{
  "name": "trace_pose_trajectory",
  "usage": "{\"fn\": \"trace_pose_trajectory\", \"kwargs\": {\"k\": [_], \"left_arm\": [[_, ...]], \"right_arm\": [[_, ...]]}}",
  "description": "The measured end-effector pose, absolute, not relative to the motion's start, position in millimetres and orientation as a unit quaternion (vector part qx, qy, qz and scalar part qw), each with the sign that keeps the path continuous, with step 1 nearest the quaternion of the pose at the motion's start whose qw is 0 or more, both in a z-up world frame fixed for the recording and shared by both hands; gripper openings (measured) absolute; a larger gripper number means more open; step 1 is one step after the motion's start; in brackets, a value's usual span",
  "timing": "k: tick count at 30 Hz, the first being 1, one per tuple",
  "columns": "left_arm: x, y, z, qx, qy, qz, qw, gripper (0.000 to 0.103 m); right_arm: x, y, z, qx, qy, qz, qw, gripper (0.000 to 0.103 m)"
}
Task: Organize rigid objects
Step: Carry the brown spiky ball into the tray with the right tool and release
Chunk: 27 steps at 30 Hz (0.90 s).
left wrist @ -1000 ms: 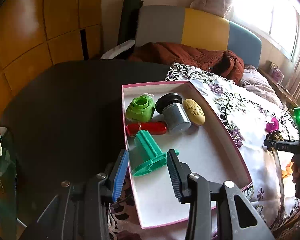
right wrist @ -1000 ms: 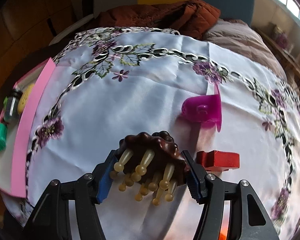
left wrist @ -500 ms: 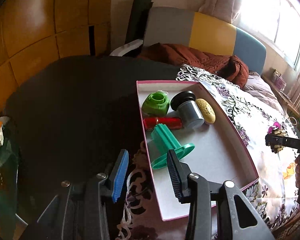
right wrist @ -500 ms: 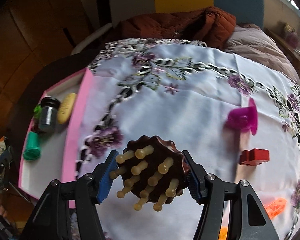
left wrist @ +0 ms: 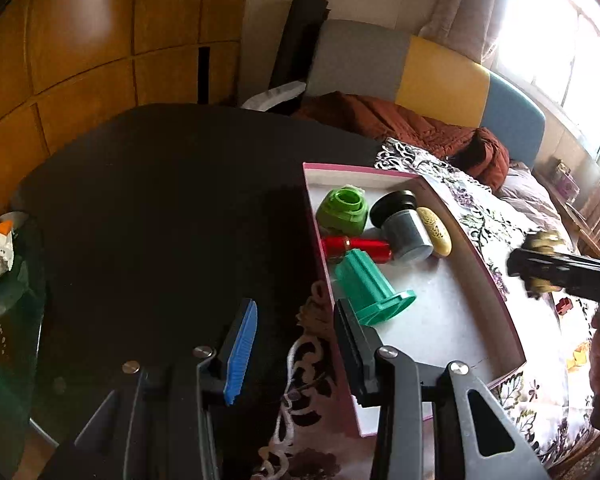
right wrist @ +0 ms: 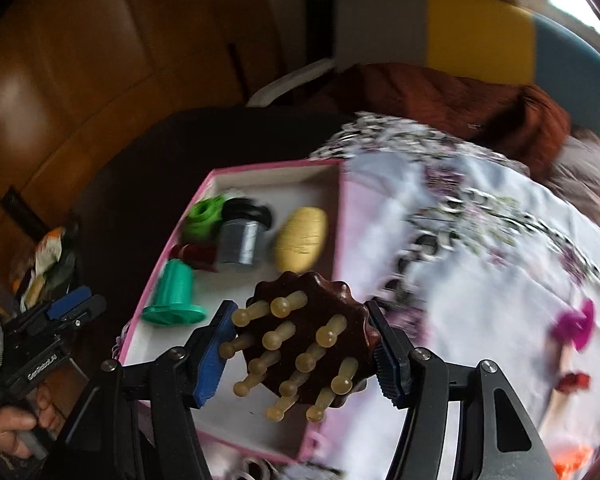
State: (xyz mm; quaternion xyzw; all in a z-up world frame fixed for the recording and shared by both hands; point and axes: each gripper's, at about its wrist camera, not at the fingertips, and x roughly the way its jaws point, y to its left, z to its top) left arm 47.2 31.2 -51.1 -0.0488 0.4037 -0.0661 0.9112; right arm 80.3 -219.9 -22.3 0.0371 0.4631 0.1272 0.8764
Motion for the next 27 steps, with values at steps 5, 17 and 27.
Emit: {"fn": "trace_pose_trajectory", "kwargs": {"k": [5, 17, 27], "left_arm": [[48.5, 39.1, -58.1, -0.06, 0.413, -0.06, 0.907, 0.04], [49.2, 41.6, -65.0, -0.066, 0.421, -0.059, 0.903, 0.04], [43.1, 42.0, -57.3, -0.063, 0.41, -0.053, 0.909, 0.04]], "right_arm": [[112.4, -170.3, -59.0, 0.011, 0.514, 0.15, 0.844, 0.063], [130.5, -132.0, -77.1, -0.002, 0.515, 0.132, 0.847, 0.076], [107.2, -155.8, -47.1, 0.043, 0.474, 0.125, 0.87, 0.086]]}}
